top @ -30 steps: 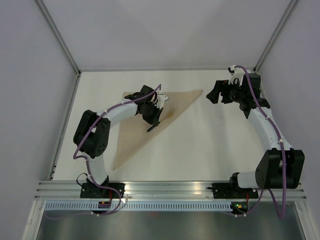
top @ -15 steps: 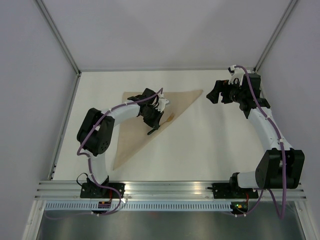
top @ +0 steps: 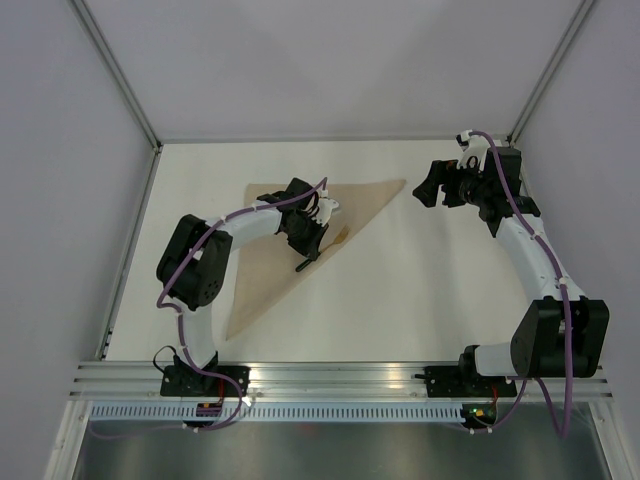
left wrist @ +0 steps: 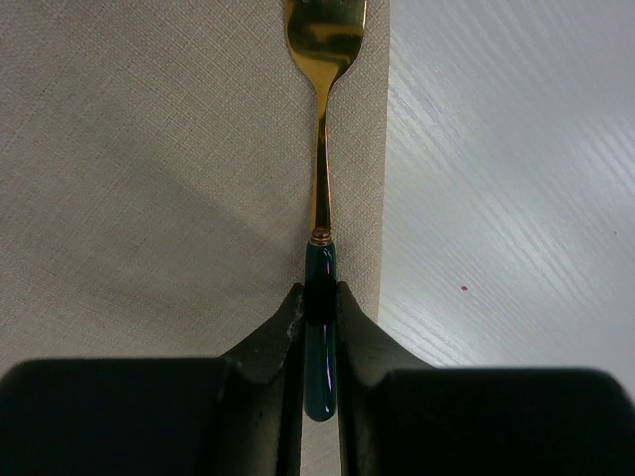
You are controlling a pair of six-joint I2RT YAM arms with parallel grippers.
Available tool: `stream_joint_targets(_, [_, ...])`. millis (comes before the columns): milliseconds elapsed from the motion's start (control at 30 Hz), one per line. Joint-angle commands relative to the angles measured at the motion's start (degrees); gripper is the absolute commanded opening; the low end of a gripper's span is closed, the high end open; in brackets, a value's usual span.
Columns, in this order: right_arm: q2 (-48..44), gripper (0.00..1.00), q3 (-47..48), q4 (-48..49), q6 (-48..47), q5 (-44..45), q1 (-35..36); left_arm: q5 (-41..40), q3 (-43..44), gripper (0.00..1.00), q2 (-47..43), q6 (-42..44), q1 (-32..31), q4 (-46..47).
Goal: Fold the napkin, place the utensils inside, and roll it up
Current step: Place the utensil onto the napkin
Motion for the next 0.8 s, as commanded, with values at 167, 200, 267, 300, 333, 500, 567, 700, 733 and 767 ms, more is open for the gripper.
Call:
stream_joint_targets(167, [-0.93,0.94,0.94,0.93,0.1,0.37,0.11,-0.59,0.08,0.03,0.03,1.23,-0.28,1.23])
stream_joint_targets(200, [-0.93,0.94,0.94,0.94,0.1,0.37,0.11,-0.77,0.08,0.04,0.2,1.23,-0.28,1.32])
stream_joint_targets(267, [-0.93,0.94,0.94,0.93,0.1,0.37,0.11,-0.42,0.17,0.06,0.29,1.14,-0.28,1.06])
stream_joint_targets(300, [-0.93,0.94,0.94,0.85,0.18,0.45,0.11,-0.42,0.17,0.06,0.47,1.23,-0.28,1.06])
stream_joint_targets(333, [-0.93,0.94,1.03,0.93,0.18,0.37,0.2,-0.42,0.17,0.07,0.38,1.14,-0.28,0.97])
stream_joint_targets(500, [-0.85,0.94,1.03,0.85,0.1,0.28,0.2,-0.42,0.43,0.09,0.29,1.31,-0.28,0.71])
stream_joint_targets(567, [-0.85,0.94,1.03,0.85,0.1,0.28,0.2,-0.59,0.52,0.12,0.12,1.32,-0.28,0.62])
stream_joint_targets(700, [-0.85,0.94,1.03,0.93,0.18,0.28,0.2,-0.51,0.69,0.13,-0.06,1.23,-0.28,0.35])
stream_joint_targets(733, [-0.85,0.94,1.03,0.85,0.1,0.28,0.2,-0.51,0.61,0.13,-0.06,1.23,-0.2,0.35])
stream_joint_targets(767, [-0.85,0.94,1.03,0.76,0.18,0.28,0.11,-0.59,0.69,0.13,-0.06,1.23,-0.28,0.35])
